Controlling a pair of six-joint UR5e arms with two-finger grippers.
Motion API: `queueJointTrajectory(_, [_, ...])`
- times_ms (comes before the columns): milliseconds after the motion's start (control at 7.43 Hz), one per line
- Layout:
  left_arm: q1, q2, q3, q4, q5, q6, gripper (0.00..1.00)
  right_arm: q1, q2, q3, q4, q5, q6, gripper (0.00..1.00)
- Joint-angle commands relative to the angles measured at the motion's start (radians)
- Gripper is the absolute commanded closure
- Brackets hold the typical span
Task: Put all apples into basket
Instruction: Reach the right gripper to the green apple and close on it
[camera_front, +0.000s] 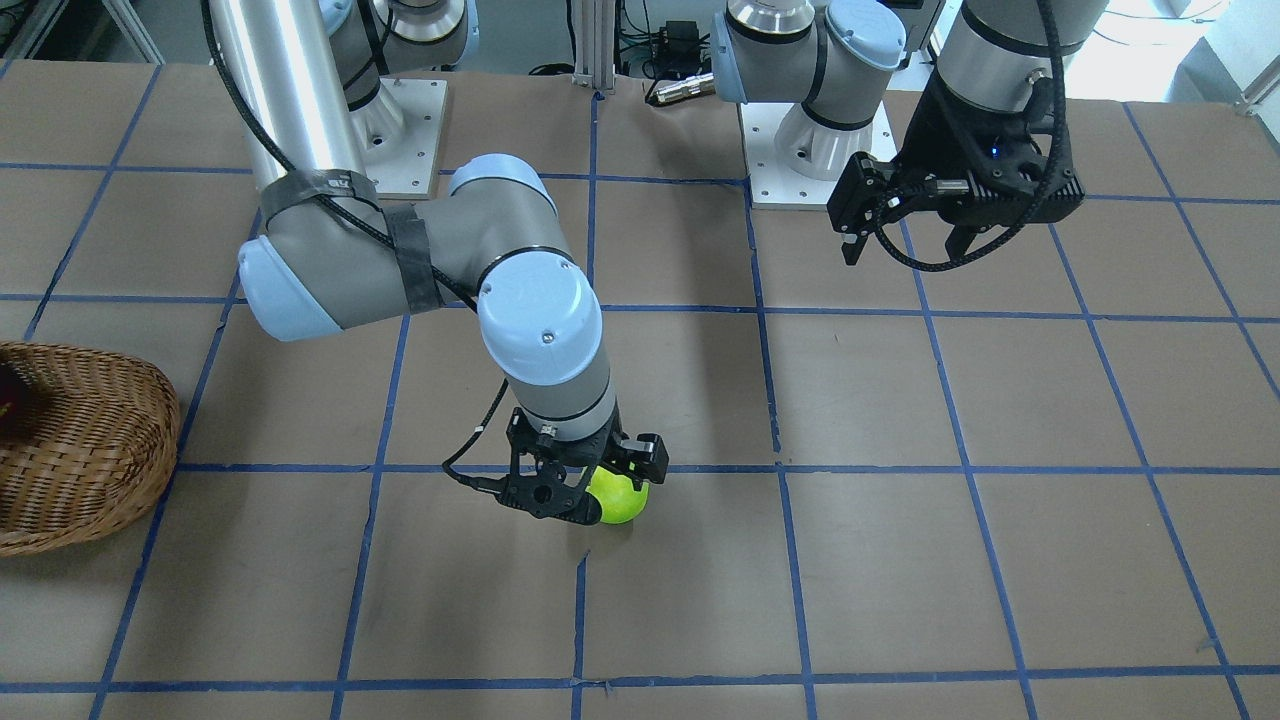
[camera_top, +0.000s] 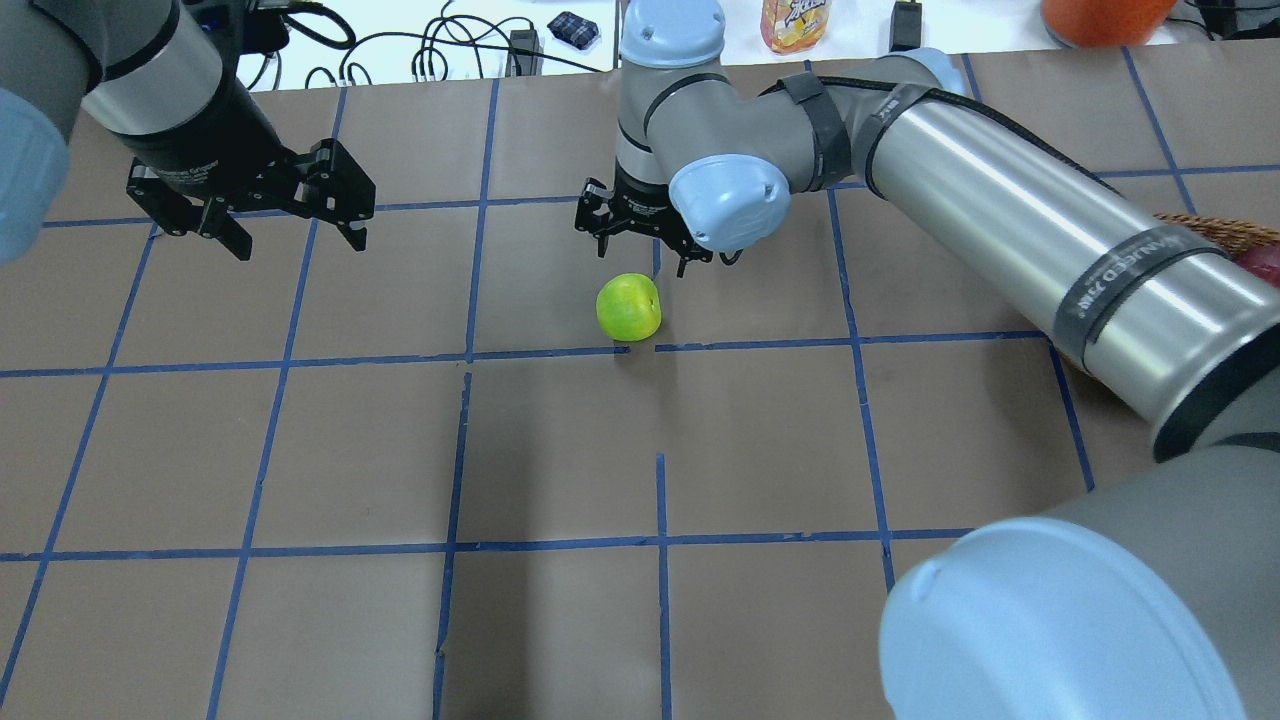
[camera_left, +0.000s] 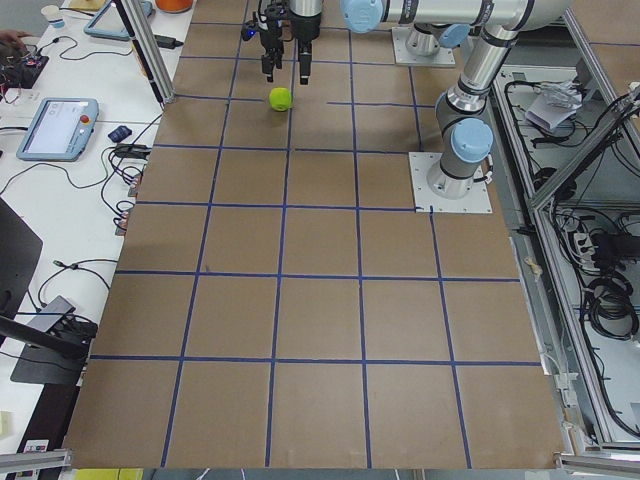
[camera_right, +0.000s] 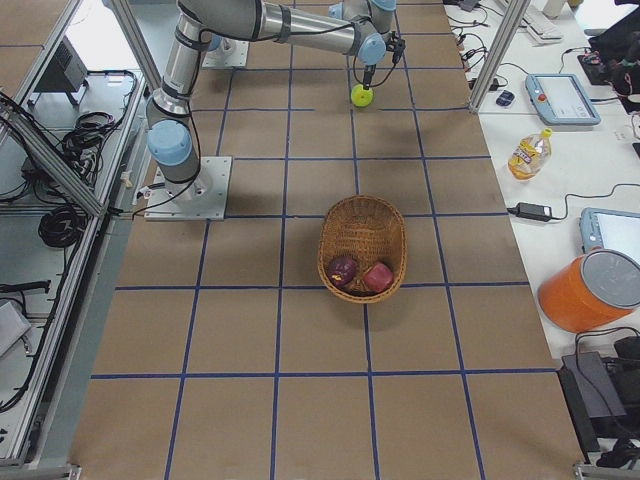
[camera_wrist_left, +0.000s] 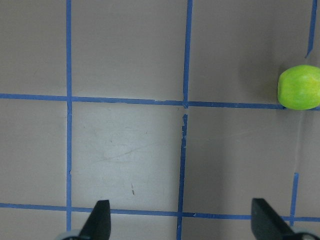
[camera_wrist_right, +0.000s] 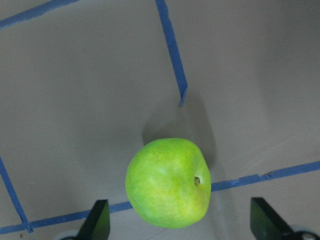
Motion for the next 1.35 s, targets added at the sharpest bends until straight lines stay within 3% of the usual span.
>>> queueJointTrajectory(0, [0.003, 0.000, 0.001, 0.006, -0.007, -0.001, 0.00, 0.027, 0.052, -0.008, -0.005, -0.003, -0.004, 0.00])
queueJointTrajectory(538, [0.000, 0.001, -0.002, 0.002, -0.005, -0.012, 0.00, 0.038, 0.111, -0.004, -0.063, -0.026, -0.010, 0.01])
queueJointTrajectory(673, [0.000, 0.000, 0.000, 0.003, -0.005, -0.015, 0.00, 0.039, 0.112, -0.004, -0.055, -0.036, -0.019, 0.10])
queueJointTrajectory(807, [0.000, 0.000, 0.000, 0.003, -0.005, -0.015, 0.00, 0.039, 0.112, -0.004, -0.052, -0.036, -0.052, 0.26])
queueJointTrajectory(942, [-0.001, 0.003, 0.000, 0.002, -0.004, -0.017, 0.00, 0.038, 0.109, -0.006, -0.049, -0.038, -0.066, 0.48])
queueJointTrajectory(1076, [-0.003, 0.003, 0.000, 0.000, -0.004, -0.018, 0.00, 0.035, 0.099, -0.007, -0.042, -0.055, -0.086, 0.54])
queueJointTrajectory(1211, [-0.004, 0.004, 0.000, 0.000, -0.004, -0.020, 0.00, 0.006, 0.064, -0.027, 0.062, -0.064, -0.094, 0.57])
